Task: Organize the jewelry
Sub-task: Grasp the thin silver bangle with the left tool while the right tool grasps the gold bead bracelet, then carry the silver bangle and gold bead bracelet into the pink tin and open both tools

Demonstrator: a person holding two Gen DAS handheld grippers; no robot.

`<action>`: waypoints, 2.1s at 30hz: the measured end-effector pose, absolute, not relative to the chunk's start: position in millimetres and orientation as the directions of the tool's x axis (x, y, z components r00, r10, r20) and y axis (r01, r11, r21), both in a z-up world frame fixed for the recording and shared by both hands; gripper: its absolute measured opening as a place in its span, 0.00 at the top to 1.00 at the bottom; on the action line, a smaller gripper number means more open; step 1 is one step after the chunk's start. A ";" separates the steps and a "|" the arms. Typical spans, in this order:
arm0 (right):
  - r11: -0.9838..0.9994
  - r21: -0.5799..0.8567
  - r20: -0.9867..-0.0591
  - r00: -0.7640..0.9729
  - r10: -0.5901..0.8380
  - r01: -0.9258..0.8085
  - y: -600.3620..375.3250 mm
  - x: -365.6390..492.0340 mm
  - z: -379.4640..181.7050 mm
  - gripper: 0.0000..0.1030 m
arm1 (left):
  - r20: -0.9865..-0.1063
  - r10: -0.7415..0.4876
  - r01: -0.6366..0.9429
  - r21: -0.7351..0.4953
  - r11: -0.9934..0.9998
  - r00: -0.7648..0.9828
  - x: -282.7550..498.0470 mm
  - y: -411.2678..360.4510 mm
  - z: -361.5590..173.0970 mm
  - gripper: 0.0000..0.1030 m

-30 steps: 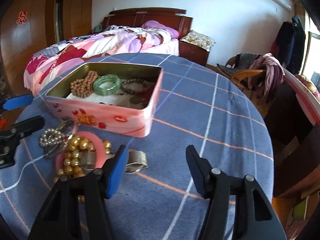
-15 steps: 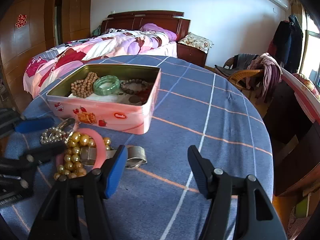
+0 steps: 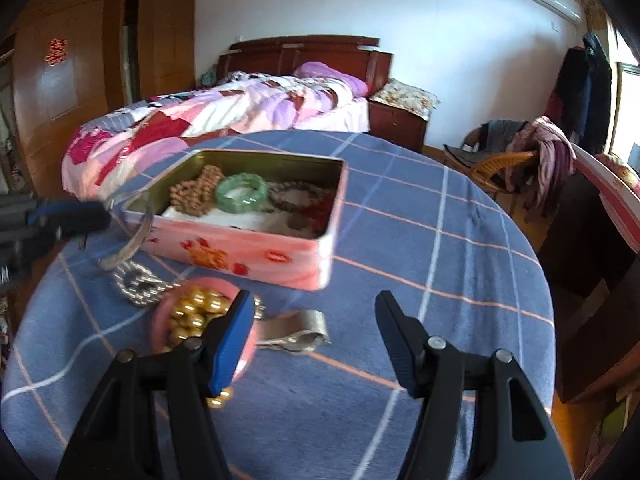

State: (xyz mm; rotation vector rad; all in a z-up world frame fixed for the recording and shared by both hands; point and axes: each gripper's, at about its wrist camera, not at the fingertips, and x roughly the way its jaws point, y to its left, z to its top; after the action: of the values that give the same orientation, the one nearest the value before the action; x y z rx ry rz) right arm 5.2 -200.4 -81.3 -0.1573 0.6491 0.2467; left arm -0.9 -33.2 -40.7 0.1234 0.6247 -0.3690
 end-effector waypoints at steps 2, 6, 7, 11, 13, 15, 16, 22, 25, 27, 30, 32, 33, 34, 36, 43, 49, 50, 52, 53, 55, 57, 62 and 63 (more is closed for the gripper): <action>0.948 -0.069 -0.616 0.760 0.205 -0.312 -190.6 4.6 -80.4 0.37 | -0.578 -0.302 0.369 -0.002 0.930 0.758 -2.5 -29.1 -34.4 0.96; 0.934 -0.078 -0.625 0.747 0.226 -0.348 -178.0 4.1 -83.8 0.38 | -0.569 -0.264 0.348 0.042 0.936 0.779 -2.3 -26.7 -33.5 0.96; 0.929 -0.074 -0.629 0.740 0.238 -0.362 -175.0 4.6 -84.6 0.39 | -0.575 -0.260 0.342 0.037 0.939 0.776 1.0 -24.4 -36.0 0.96; 0.911 -0.076 -0.638 0.722 0.268 -0.406 -162.3 8.6 -87.6 0.41 | -0.594 -0.231 0.313 0.038 0.949 0.771 9.7 -15.7 -48.7 0.96; 0.903 -0.088 -0.661 0.703 0.262 -0.420 -153.4 12.1 -93.1 0.50 | -0.600 -0.221 0.308 0.045 0.950 0.769 12.6 -14.0 -55.0 0.96; 0.893 -0.115 -0.689 0.682 0.244 -0.435 -144.0 15.1 -100.1 0.57 | -0.614 -0.218 0.304 0.037 0.952 0.759 14.8 -11.9 -61.4 0.96; 0.893 -0.126 -0.685 0.689 0.236 -0.431 -143.5 13.3 -100.0 0.62 | -0.618 -0.222 0.305 0.031 0.952 0.754 15.7 -11.1 -64.7 0.96; 0.889 -0.103 -0.672 0.691 0.268 -0.446 -146.7 6.6 -95.5 0.88 | -0.615 -0.223 0.299 0.022 0.954 0.757 13.8 -9.2 -64.6 0.96; 0.889 -0.096 -0.669 0.690 0.275 -0.447 -147.5 4.2 -94.3 0.88 | -0.606 -0.227 0.301 0.021 0.953 0.762 11.5 -8.8 -59.8 0.96; 0.890 -0.088 -0.657 0.697 0.286 -0.448 -148.5 2.5 -89.9 0.88 | -0.606 -0.235 0.301 0.008 0.954 0.760 12.1 -7.0 -58.8 0.96; 0.892 -0.088 -0.630 0.718 0.295 -0.444 -150.5 -1.5 -79.4 0.88 | -0.608 -0.239 0.301 0.000 0.954 0.757 12.9 -5.6 -57.6 0.96; 0.892 -0.086 -0.623 0.722 0.300 -0.444 -151.9 -3.3 -73.6 0.88 | -0.608 -0.240 0.303 0.000 0.953 0.757 12.8 -6.2 -56.9 0.96; 0.891 -0.086 -0.632 0.716 0.298 -0.446 -151.5 -2.0 -73.2 0.88 | -0.609 -0.239 0.303 0.002 0.953 0.756 13.0 -6.6 -56.7 0.96; 0.890 -0.078 -0.646 0.703 0.297 -0.449 -151.4 -0.7 -73.4 0.87 | -0.607 -0.238 0.301 0.004 0.953 0.759 13.2 -6.6 -56.5 0.96; 0.888 -0.055 -0.666 0.679 0.308 -0.456 -151.6 -0.3 -75.1 0.81 | -0.607 -0.226 0.296 0.016 0.955 0.762 13.6 -7.2 -56.7 0.96; 0.867 -0.085 -0.730 0.622 0.281 -0.491 -136.5 -6.1 -93.7 0.61 | -0.633 -0.222 0.307 0.025 0.951 0.741 11.4 -16.1 -69.6 0.96; 0.872 -0.076 -0.732 0.621 0.280 -0.483 -141.4 -4.0 -96.0 0.87 | -0.629 -0.228 0.312 0.023 0.950 0.743 9.2 -18.1 -69.3 0.96; 0.875 -0.073 -0.734 0.620 0.278 -0.479 -143.4 -3.2 -96.4 0.87 | -0.628 -0.229 0.312 0.023 0.950 0.743 9.0 -17.8 -69.3 0.96; 0.872 -0.073 -0.731 0.621 0.283 -0.484 -143.7 -4.7 -97.5 0.87 | -0.629 -0.229 0.313 0.024 0.949 0.743 9.5 -17.7 -69.4 0.96; 0.872 -0.076 -0.730 0.622 0.281 -0.483 -143.6 -5.5 -97.7 0.87 | -0.629 -0.228 0.313 0.025 0.950 0.743 9.4 -17.6 -69.4 0.96; 0.872 -0.091 -0.729 0.629 0.270 -0.480 -142.3 -6.4 -97.7 0.87 | -0.630 -0.229 0.315 0.025 0.949 0.742 9.6 -17.0 -68.7 0.96; 0.871 -0.135 -0.727 0.645 0.237 -0.472 -139.5 -6.9 -98.8 0.85 | -0.630 -0.230 0.317 0.028 0.948 0.742 9.7 -17.6 -68.4 0.96; 0.874 -0.102 -0.726 0.636 0.261 -0.475 -144.2 -3.8 -98.7 0.88 | -0.628 -0.231 0.316 0.025 0.948 0.743 9.0 -18.7 -67.9 0.96; 0.876 -0.101 -0.719 0.643 0.263 -0.471 -145.2 -5.3 -97.0 0.88 | -0.625 -0.232 0.316 0.024 0.948 0.745 8.5 -18.9 -67.1 0.96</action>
State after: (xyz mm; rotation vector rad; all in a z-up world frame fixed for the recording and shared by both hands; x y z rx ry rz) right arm -5.3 -145.2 -97.0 -0.2920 0.7654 0.4246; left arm 8.5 -18.9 -67.1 0.1317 0.6658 -0.3011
